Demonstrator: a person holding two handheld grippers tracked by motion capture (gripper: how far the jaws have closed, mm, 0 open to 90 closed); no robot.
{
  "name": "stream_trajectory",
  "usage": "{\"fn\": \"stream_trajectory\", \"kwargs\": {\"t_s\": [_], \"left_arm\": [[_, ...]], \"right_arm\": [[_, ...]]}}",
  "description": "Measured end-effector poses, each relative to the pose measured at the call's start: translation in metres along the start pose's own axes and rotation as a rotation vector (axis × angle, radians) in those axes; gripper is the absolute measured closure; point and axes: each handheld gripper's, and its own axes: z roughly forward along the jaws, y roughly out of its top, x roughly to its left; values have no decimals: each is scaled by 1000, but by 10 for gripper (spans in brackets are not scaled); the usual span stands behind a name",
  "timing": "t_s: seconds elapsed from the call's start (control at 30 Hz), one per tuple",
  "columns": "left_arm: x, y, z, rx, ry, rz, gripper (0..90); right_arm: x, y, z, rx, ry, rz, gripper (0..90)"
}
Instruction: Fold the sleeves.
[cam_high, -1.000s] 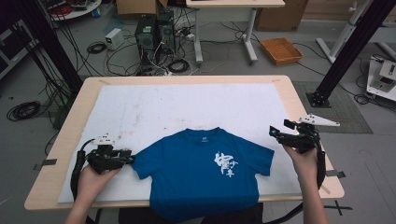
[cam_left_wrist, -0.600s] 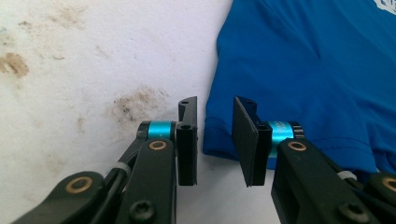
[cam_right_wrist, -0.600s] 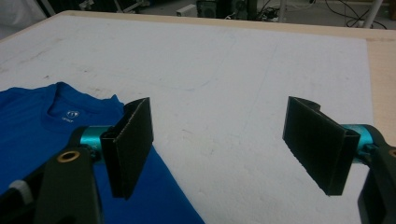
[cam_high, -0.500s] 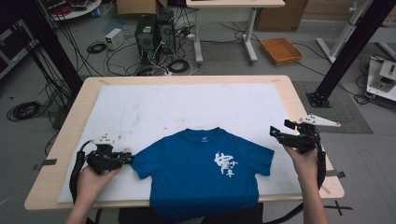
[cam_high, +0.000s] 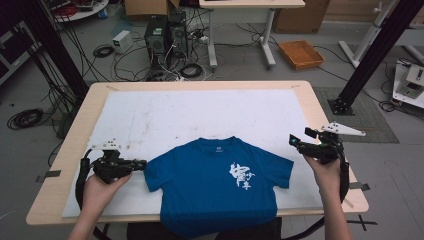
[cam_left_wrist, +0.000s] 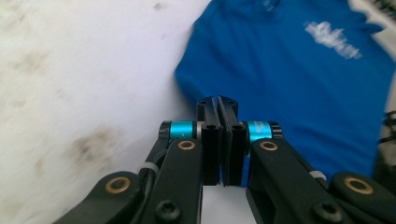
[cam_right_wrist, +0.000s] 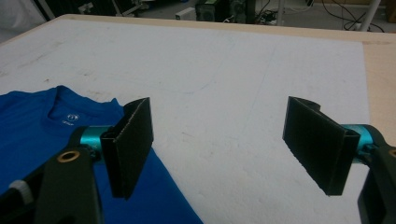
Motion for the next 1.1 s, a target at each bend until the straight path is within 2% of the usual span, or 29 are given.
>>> {"fn": "stream_trajectory", "kwargs": {"t_s": [0.2, 0.47, 0.6, 0.77, 0.93, 1.03, 1.1], "left_arm": [[-22, 24, 6, -54, -96, -29, 880], [-55, 49, 41, -52, -191, -50, 880], [-66, 57, 61, -27, -213, -60, 879], [-74, 64, 84, 1, -209, -67, 880], [-78, 68, 110, 50, -190, -57, 879], [-77, 68, 123, 57, -183, -59, 878], [-78, 67, 128, 59, -186, -44, 877]], "right_arm": [[1, 2, -2, -9, 0, 3, 243], [-1, 2, -5, -17, -4, 4, 243], [-2, 2, -6, -17, -5, 6, 243], [-2, 1, -7, -17, -11, 5, 243], [-2, 1, -8, -20, -14, 7, 243], [-2, 1, -8, -19, -13, 6, 243], [-2, 1, -8, -16, -14, 4, 243]]}}
